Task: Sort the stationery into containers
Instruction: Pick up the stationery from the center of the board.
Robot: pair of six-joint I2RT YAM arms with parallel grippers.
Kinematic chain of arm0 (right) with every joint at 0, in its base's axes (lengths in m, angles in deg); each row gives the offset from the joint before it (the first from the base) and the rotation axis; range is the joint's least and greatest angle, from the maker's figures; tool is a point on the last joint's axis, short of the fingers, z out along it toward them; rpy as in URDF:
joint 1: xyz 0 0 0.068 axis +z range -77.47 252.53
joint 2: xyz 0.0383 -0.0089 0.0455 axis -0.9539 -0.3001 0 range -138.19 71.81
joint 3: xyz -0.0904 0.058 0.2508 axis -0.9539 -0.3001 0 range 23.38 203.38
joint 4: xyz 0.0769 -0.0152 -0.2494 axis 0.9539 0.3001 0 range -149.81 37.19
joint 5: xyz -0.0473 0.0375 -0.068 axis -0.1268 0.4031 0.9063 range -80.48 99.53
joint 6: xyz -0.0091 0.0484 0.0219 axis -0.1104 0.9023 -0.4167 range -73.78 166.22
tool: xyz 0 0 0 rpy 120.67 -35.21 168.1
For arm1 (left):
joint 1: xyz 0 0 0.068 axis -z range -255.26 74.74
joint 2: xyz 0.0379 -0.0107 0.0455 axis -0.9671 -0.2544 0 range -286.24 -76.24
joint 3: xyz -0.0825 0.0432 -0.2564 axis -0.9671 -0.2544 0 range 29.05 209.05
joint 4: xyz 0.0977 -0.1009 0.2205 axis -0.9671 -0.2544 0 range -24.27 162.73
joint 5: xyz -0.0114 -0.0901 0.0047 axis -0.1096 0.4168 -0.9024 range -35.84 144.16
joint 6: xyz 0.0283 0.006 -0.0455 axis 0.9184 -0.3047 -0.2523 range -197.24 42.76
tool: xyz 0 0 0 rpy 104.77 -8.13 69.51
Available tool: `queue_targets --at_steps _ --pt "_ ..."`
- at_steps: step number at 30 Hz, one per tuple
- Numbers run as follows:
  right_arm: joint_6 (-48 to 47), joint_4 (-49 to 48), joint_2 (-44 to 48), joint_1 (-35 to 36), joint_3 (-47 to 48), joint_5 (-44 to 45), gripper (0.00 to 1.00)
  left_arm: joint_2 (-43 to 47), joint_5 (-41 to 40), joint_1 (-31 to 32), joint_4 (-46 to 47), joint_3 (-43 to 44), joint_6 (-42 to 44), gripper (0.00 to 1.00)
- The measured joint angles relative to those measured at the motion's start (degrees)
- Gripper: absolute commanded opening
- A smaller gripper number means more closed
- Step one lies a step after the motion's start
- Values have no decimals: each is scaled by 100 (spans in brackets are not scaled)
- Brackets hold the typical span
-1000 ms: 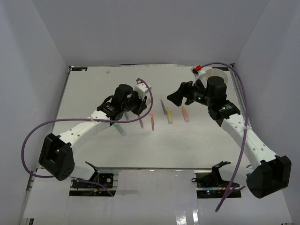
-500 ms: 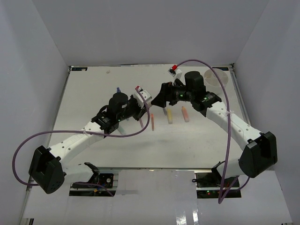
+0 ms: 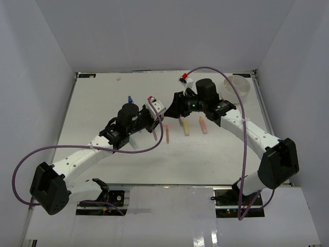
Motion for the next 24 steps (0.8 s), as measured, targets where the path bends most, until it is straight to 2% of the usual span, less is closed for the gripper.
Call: queue_targets --at_steps 5,11,13,16,17,19,20,24 --pt "15 -22 -46 39 24 -46 38 0 -2 0 26 0 0 20" --pt "44 -46 -74 61 31 -101 8 -11 -22 0 22 0 2 24" --pt "48 -50 -74 61 33 -94 8 -11 -28 0 24 -2 0 25" --pt "13 -50 -74 66 33 -74 8 -13 -55 0 28 -2 -4 44" --pt "-9 -50 -74 72 33 -66 8 -17 -70 0 35 -2 -15 70" --pt "-101 -31 -74 79 33 101 8 -31 -138 0 57 -2 -37 92" --pt "-164 -13 -74 72 33 208 8 -44 -184 0 70 0 -57 98" --pt "-520 146 -74 -13 57 1025 8 -160 -531 0 85 0 -234 98"
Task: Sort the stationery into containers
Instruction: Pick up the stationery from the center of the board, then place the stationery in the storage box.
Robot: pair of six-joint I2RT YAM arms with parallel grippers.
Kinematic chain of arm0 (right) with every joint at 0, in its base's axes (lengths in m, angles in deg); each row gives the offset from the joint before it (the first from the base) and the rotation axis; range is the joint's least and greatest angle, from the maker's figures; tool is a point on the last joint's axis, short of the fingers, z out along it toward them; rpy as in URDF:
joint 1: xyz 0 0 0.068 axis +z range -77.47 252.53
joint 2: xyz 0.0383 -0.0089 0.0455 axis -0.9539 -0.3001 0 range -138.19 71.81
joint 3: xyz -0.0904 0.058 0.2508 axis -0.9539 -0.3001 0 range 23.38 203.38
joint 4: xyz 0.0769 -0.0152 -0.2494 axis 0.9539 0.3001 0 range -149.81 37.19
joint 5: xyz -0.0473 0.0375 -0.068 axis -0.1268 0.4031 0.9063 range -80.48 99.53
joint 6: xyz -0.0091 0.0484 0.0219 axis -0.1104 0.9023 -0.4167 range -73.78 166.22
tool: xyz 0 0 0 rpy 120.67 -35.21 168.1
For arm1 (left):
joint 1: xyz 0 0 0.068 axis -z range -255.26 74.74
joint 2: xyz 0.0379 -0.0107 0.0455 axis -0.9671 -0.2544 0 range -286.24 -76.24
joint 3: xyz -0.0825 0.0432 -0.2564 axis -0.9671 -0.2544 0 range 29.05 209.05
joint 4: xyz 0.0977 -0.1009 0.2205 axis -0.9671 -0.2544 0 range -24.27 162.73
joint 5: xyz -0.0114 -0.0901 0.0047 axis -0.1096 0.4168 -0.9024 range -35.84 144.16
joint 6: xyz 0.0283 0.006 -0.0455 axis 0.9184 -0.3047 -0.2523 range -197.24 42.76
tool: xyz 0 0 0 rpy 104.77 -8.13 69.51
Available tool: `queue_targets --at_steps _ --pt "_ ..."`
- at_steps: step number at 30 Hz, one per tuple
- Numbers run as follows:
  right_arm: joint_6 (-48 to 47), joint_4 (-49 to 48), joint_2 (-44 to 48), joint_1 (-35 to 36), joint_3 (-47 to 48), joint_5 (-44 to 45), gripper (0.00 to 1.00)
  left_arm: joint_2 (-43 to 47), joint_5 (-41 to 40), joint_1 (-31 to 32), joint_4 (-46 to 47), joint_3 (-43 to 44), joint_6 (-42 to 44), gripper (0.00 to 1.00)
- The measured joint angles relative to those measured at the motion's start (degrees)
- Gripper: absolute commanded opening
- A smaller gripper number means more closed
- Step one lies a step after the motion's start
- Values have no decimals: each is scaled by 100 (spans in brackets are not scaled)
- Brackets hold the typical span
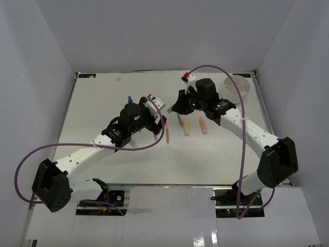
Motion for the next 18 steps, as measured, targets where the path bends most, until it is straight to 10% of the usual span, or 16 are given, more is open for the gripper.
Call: queue_targets --at_steps 8,18 --pt "-960 289 -199 -750 560 2614 8 -485 -1056 -280 -433 470 -859 98" --pt "-1390 260 -1781 -1982 1829 4577 8 -435 -1915 -2356 -1014 892 -2415 98"
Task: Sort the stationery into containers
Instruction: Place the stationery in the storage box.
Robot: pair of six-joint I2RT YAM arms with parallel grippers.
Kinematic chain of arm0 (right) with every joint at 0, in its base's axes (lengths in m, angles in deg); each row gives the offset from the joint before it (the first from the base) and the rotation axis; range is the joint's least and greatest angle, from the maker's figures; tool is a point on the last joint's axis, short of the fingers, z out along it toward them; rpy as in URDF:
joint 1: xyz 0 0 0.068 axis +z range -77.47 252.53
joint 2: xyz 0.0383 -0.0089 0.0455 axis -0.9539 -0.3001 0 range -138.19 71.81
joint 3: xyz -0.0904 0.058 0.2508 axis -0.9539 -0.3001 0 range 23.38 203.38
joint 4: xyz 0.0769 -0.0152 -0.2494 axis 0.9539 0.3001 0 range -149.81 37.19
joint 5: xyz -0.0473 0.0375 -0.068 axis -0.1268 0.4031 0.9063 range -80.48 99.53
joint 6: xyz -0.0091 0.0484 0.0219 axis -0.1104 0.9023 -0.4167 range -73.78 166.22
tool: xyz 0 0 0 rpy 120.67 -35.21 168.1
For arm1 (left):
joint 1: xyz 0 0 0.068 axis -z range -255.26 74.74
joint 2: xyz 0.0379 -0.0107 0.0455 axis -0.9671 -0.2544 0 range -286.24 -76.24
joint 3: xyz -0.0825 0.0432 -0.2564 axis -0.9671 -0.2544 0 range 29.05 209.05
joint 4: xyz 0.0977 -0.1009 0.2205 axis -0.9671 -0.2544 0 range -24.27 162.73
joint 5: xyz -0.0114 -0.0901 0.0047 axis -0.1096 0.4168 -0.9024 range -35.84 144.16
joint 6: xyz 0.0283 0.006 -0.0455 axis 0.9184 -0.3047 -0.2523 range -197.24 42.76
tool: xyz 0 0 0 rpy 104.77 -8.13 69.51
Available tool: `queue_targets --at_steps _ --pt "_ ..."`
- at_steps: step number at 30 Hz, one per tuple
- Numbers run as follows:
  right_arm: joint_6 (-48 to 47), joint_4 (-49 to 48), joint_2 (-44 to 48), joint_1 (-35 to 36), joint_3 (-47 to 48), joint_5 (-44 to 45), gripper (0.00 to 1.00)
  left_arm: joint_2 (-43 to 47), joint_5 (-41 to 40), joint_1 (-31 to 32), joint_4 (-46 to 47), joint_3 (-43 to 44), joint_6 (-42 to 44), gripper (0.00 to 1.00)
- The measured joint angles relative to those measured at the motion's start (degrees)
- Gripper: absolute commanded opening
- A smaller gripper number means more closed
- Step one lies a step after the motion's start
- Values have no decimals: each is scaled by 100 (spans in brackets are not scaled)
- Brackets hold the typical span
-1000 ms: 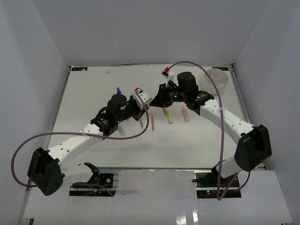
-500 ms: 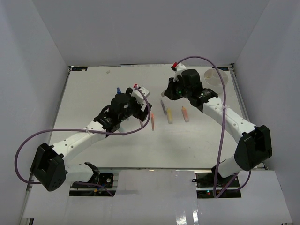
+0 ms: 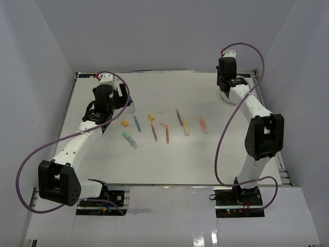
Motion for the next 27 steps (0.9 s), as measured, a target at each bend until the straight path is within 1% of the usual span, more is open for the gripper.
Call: queue_targets --at_steps 4,11,17,20,21,23,24,26,27 --pt "-7 -4 -638 -238 501 271 8 127 -341 -127 -66 0 -125 98" --pt "42 -131 -1493 -398 1241 431 8 129 -520 -127 -116 0 -162 98" --pt "129 -184 -1893 -466 1381 501 12 98 -542 -127 -186 0 -164 98" --pt "186 -186 -2015 -490 1405 566 16 68 -540 -127 -214 0 -164 98" --pt "219 -184 -2044 -501 1405 590 18 55 -538 -127 -214 0 -164 98" --pt "260 -186 -2070 -518 1405 627 28 28 -535 -127 -219 0 -164 98" --pt "284 -186 -2070 -527 1405 638 37 22 -535 -127 -225 0 -164 98" --pt "319 -203 -2072 -549 1405 660 43 22 -533 -127 -229 0 -164 98" --pt "328 -234 -2072 -555 1405 658 48 22 -533 -127 -229 0 -164 98"
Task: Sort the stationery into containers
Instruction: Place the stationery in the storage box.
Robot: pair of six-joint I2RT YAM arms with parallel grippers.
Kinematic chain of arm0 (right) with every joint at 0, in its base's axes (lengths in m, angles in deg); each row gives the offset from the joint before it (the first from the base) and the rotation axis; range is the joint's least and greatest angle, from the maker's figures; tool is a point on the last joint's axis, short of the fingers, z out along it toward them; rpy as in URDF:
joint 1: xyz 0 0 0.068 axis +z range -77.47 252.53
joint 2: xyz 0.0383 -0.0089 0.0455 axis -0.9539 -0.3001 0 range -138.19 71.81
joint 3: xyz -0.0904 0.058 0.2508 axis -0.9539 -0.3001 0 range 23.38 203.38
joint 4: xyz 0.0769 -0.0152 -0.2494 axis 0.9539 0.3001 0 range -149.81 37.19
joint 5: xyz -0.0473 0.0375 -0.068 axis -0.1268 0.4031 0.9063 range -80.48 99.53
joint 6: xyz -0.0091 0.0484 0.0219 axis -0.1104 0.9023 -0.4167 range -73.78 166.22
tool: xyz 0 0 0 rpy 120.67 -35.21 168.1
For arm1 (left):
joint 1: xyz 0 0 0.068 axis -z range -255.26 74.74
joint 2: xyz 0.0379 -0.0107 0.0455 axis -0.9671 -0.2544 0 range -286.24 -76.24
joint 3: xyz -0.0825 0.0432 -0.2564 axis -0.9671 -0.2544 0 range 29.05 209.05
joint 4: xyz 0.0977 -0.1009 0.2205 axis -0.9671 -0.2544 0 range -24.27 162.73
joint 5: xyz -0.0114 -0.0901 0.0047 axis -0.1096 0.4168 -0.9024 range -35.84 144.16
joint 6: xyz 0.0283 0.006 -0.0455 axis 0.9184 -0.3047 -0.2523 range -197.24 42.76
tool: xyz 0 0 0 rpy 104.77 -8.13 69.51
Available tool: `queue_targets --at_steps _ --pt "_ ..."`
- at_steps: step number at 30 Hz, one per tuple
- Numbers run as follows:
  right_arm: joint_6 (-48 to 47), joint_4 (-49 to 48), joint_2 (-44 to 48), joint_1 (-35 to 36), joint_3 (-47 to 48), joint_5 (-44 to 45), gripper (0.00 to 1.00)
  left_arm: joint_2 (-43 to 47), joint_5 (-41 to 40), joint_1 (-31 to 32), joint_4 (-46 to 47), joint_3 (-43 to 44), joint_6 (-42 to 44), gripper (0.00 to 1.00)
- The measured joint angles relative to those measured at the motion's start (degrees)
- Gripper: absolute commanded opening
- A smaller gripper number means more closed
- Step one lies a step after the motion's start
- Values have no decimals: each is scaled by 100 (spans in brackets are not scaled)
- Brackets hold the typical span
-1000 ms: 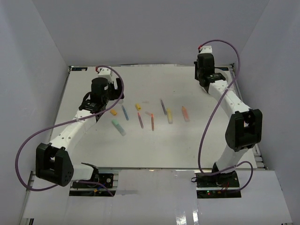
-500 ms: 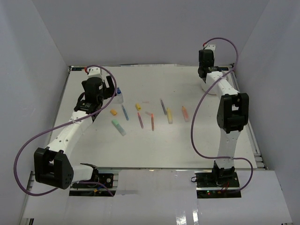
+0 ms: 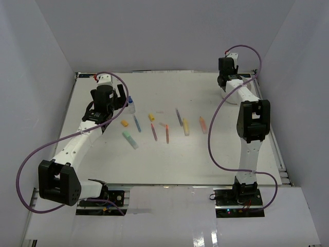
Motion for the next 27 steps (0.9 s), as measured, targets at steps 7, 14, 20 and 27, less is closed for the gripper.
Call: queue_targets --at_steps 7,14,20,27 --pt "4 -225 243 4 -293 -245 66 0 24 0 -7 0 0 98" --pt "-116 -695 2015 122 -1602 -1054 73 -66 236 0 -2 0 0 98" --pt "-122 -1558 4013 356 -2916 -1904 73 -256 533 0 -17 0 -13 98" --pt "-17 -2321 5987 400 -4955 -3126 74 -581 920 0 131 2 -133 98"
